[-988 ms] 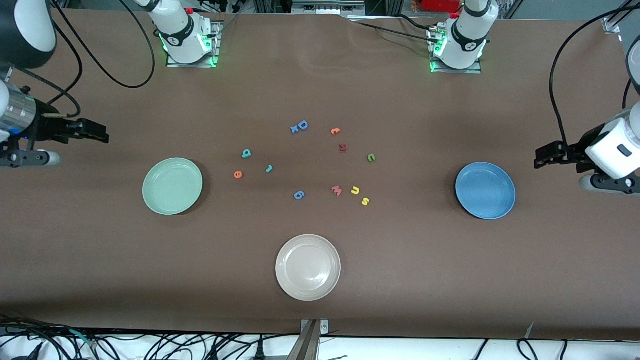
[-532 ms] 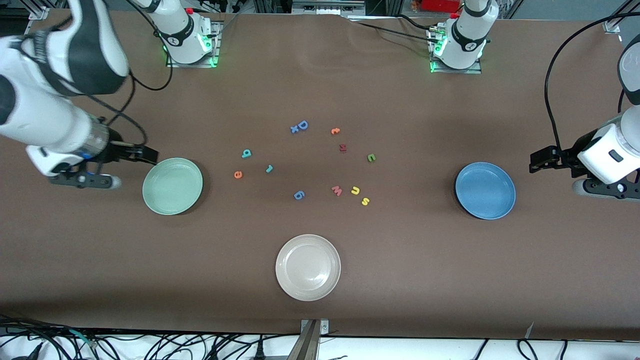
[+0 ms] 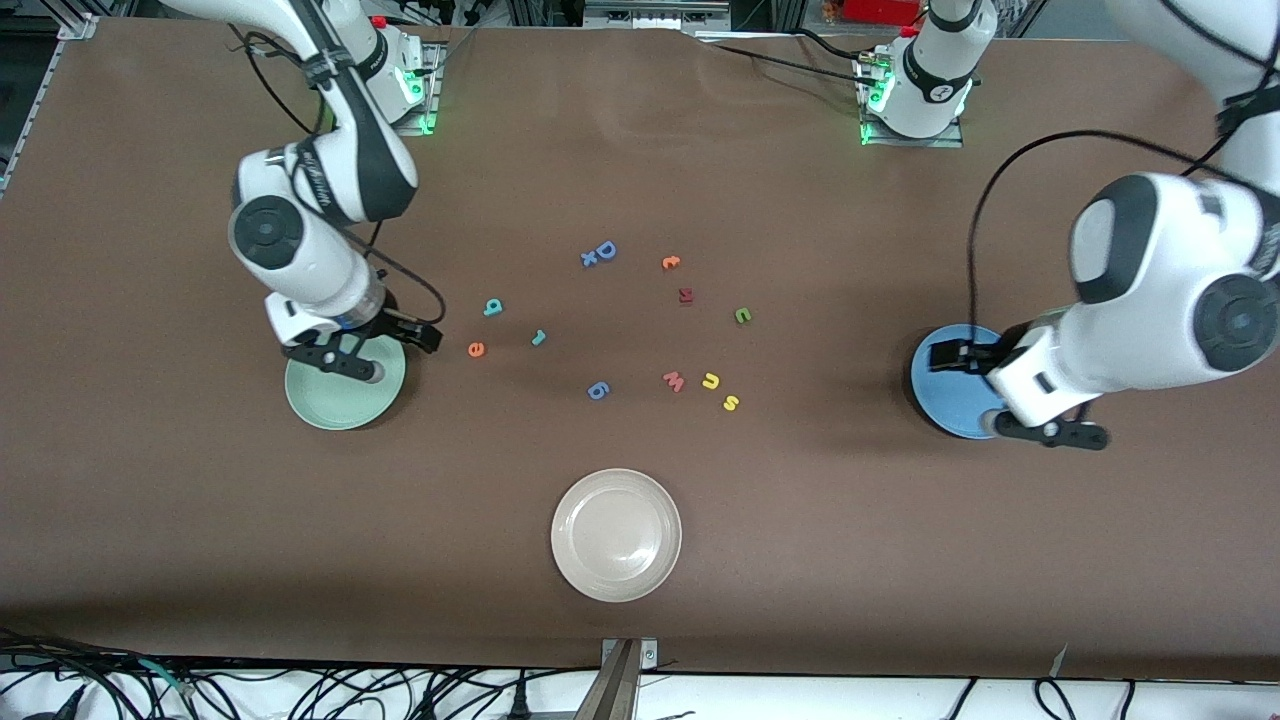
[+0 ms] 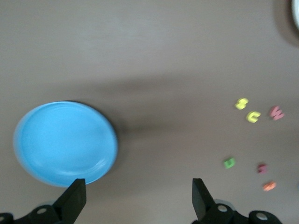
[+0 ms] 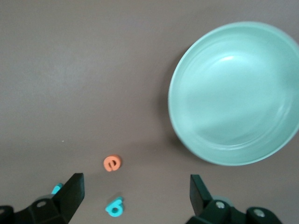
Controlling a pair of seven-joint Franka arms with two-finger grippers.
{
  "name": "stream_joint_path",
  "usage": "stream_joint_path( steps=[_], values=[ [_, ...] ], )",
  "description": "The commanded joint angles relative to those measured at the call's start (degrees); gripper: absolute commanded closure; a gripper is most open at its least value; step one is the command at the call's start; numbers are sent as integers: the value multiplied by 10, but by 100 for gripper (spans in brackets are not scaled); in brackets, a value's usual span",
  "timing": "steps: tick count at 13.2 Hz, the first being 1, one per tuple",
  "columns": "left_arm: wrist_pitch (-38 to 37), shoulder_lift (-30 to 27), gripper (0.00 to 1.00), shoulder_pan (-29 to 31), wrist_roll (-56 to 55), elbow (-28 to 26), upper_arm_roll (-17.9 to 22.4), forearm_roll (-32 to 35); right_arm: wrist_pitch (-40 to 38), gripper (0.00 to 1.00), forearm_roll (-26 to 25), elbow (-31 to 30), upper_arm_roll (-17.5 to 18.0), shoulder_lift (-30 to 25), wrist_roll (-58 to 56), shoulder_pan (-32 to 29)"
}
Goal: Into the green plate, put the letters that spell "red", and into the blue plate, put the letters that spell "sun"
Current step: 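Move the right gripper toward the orange e while the left gripper reaches the yellow s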
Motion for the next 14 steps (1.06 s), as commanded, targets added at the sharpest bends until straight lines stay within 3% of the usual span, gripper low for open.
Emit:
stream_joint_path(
  steps=[1,3,7,14],
  values=[
    [53,51,0,-65,-77,9,5,-19,49,0,7,-11,-3,21,34,25],
    [108,83,0,-115,-177,10,6,-15,65,0,7,-11,-3,32,38,28],
    [163,132,0,-158,-305,11,6,-14,207,0,8,-30,-1,97,54,48],
    [259,204,0,-183,-455,11,4,-22,211,1,9,-58,-1,113,68,50]
  ],
)
